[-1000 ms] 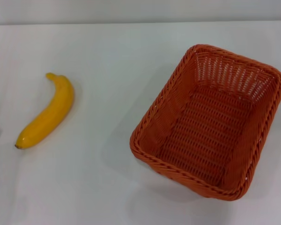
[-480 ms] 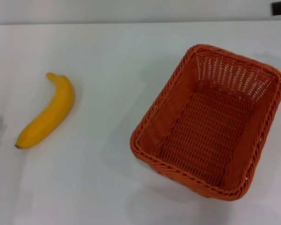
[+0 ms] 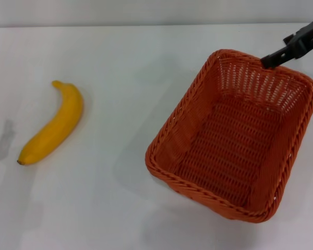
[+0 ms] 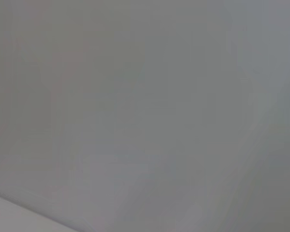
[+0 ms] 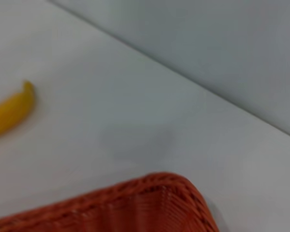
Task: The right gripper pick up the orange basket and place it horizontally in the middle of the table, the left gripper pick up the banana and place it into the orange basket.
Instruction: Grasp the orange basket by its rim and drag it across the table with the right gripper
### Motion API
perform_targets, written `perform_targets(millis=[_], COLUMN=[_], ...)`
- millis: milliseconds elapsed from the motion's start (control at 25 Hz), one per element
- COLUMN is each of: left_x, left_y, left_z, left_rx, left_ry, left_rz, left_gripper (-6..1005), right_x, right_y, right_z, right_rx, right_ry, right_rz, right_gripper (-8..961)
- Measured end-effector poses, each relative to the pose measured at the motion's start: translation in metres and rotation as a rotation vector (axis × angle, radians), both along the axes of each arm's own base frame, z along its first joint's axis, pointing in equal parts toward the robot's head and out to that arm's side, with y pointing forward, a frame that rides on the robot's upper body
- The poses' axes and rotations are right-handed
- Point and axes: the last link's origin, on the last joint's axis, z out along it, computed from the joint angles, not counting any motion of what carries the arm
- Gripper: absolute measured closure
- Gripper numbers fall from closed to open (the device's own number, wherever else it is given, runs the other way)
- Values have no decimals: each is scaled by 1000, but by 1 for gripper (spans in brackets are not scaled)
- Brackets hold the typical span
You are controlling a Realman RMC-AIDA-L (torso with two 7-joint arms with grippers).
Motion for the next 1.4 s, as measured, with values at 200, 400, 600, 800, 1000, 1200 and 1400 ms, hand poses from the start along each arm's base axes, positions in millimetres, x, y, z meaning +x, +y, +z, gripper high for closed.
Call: perform_targets(millis=[200,400,600,800,1000,1200,1400], left_x=[1,0,-1,-2,-1,-1,-1], left_y=[2,2,2,1,2,2,2], left_z=[0,2,3,3,4,4,4], left_rx=[0,9,16,20,21,21,21], left_ry=[2,0,-1,-2,-2,0,1], left_rz=[-3,3,7,10,10,8,8], left_gripper=[142,142,142,142,142,142,142], right_x=[0,7,19,21,26,27,26], right_y=[8,17,23,25,25,25,26], right_z=[-27,-44,-56,-56,-56,-56,-45], right_rx=[-24,-34,-31,-30,-67,-86,-108], right_ry=[-73,-84,-138,-163,-216,-220,-222], right_rz=[5,-17,-30,-33,-59,-68,-101], right_gripper=[103,107,111,114,160,316,628])
